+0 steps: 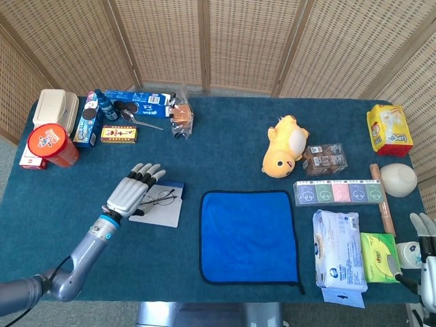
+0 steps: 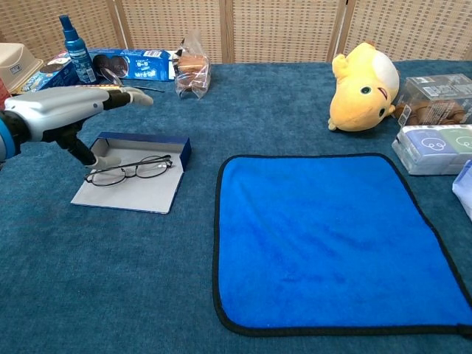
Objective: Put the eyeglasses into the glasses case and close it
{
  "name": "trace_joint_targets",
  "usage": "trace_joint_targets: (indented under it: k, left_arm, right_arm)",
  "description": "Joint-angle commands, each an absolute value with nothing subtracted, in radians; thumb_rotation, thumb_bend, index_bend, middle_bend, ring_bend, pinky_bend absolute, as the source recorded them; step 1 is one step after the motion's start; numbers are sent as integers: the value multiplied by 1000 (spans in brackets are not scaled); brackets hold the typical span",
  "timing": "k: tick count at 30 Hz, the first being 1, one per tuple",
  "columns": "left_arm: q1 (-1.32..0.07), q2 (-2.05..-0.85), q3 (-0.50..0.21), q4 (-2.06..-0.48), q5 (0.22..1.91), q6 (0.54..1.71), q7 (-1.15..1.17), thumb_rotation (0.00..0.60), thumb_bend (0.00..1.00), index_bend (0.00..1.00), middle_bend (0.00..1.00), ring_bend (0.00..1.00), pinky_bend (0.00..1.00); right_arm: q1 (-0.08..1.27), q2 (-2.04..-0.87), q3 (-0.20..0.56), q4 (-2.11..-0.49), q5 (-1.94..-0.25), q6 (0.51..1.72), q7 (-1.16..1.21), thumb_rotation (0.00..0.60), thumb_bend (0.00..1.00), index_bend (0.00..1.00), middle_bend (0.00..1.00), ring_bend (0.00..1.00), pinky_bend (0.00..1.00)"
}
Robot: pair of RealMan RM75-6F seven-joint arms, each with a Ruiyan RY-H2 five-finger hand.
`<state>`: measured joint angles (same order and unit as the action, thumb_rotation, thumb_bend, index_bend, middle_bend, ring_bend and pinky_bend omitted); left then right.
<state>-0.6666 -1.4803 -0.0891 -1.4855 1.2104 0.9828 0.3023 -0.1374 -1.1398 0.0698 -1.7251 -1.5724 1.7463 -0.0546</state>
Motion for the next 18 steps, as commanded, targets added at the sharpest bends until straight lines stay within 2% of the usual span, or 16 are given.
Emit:
trace_joint_targets:
  k: [1, 18]
  left_arm:
    - [-661, -1475, -69, -1486, 1206, 982, 350, 600, 283, 0, 0, 0, 0]
    - [-687, -1553, -76, -1376, 1137, 951, 477, 600, 284, 0, 0, 0, 0]
  right_arm:
    - [-138, -1140, 70, -1724, -1572, 1746, -54, 600, 283, 89, 91, 0, 82]
    - [-147, -1143, 66, -1717, -1572, 1752, -42, 600, 283, 89, 91, 0, 82]
